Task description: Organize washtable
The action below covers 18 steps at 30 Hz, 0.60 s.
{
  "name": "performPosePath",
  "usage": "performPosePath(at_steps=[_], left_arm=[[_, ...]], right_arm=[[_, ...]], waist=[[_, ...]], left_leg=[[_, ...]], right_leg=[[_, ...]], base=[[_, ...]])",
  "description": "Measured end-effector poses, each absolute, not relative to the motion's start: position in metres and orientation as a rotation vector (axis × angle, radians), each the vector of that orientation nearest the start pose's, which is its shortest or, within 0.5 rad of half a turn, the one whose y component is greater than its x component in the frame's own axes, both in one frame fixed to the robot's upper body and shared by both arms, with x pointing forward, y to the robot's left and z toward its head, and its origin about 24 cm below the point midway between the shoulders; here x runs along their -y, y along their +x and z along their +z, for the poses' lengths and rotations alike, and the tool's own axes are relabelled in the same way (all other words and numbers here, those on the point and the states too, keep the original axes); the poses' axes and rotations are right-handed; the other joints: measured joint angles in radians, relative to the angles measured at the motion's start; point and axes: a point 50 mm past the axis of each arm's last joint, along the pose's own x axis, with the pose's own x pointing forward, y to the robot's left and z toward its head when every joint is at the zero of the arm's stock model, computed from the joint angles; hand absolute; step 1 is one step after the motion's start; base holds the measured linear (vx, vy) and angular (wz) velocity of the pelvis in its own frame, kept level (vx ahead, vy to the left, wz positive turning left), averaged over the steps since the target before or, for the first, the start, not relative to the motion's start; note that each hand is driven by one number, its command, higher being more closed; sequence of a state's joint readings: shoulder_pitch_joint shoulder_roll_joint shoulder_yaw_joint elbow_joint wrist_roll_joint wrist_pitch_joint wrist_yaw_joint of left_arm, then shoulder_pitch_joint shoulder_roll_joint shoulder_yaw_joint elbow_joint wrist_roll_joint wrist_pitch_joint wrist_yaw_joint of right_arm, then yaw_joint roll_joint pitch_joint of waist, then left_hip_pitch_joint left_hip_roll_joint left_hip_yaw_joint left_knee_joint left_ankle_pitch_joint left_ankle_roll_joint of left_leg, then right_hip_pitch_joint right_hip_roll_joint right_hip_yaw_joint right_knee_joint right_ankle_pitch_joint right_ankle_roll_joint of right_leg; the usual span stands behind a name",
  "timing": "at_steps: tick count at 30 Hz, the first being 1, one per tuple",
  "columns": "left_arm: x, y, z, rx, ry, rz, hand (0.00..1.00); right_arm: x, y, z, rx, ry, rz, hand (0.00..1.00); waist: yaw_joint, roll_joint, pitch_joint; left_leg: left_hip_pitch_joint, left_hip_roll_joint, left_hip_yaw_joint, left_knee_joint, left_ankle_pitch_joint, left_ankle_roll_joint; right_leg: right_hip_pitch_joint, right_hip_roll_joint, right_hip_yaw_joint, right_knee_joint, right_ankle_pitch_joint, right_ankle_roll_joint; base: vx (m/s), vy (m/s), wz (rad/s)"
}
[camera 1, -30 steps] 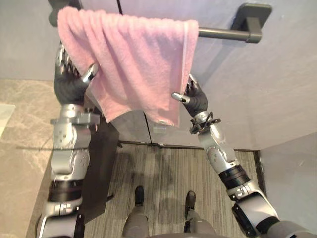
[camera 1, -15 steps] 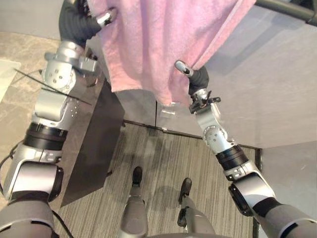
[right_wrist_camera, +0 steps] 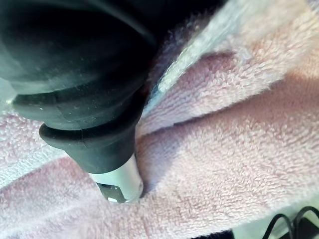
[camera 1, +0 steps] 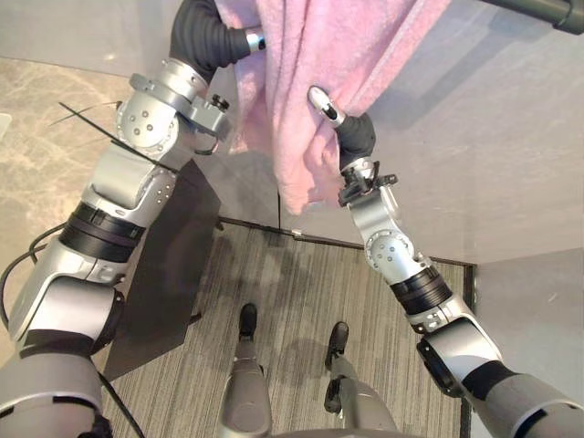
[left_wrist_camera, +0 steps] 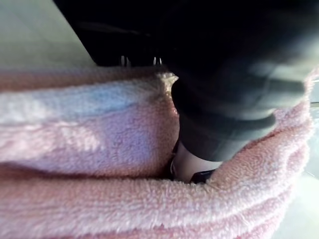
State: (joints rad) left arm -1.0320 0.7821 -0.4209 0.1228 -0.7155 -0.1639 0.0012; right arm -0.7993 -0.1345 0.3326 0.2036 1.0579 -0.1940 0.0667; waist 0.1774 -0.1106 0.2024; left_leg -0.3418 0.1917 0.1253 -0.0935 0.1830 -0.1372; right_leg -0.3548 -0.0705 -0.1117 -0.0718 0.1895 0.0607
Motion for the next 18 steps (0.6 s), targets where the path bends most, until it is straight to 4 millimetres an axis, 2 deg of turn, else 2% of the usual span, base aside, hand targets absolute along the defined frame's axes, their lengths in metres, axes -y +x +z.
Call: performPosePath(at_steps=[4,5,10,16,18], left_arm=[[-0.138,0.325,0.329,0.804,0.194,-0.465,0.00],[-0.137,0.325,0.329,0.807,0.185,-0.466,1.00],[-0.143,0.320,0.333,0.850,0.139,-0.431,1.00],[-0.173,0.318,0.330,0.871,0.098,-0.300,1.00],[-0.178,0.319,0.320,0.849,0.127,-0.272,1.00]], right_arm=[[0.052,0.332,0.234,0.495,0.771,0.670,1.00],[0.055,0.332,0.236,0.505,0.775,0.662,1.00],[0.079,0.336,0.231,0.542,0.771,0.573,1.00],[0.109,0.339,0.225,0.582,0.724,0.498,1.00],[0.115,0.339,0.223,0.583,0.702,0.483,1.00]], waist=[[-0.002,0.001,0.000],[-0.002,0.001,0.000],[-0.005,0.008,-0.001],[-0.022,0.018,-0.004],[-0.030,0.022,-0.007]], left_leg=[[0.002,-0.001,0.004,0.000,0.000,0.000],[0.002,-0.001,0.004,0.000,0.000,0.000],[0.010,-0.003,0.005,0.000,0.000,0.000],[0.023,-0.009,0.002,0.000,0.000,0.000],[0.026,-0.017,-0.004,0.000,0.000,0.001]], right_leg=[[0.000,0.000,0.003,-0.001,0.000,0.000],[0.000,0.000,0.003,-0.001,0.000,0.000],[0.009,-0.001,0.004,-0.002,0.000,0.000],[0.021,0.001,0.005,-0.006,0.000,0.000],[0.034,-0.004,0.005,-0.021,0.004,0.002]], base=[[-0.02,0.006,-0.02],[0.00,0.000,0.00],[-0.03,0.010,0.00],[-0.03,0.004,0.00],[-0.03,0.019,0.04]])
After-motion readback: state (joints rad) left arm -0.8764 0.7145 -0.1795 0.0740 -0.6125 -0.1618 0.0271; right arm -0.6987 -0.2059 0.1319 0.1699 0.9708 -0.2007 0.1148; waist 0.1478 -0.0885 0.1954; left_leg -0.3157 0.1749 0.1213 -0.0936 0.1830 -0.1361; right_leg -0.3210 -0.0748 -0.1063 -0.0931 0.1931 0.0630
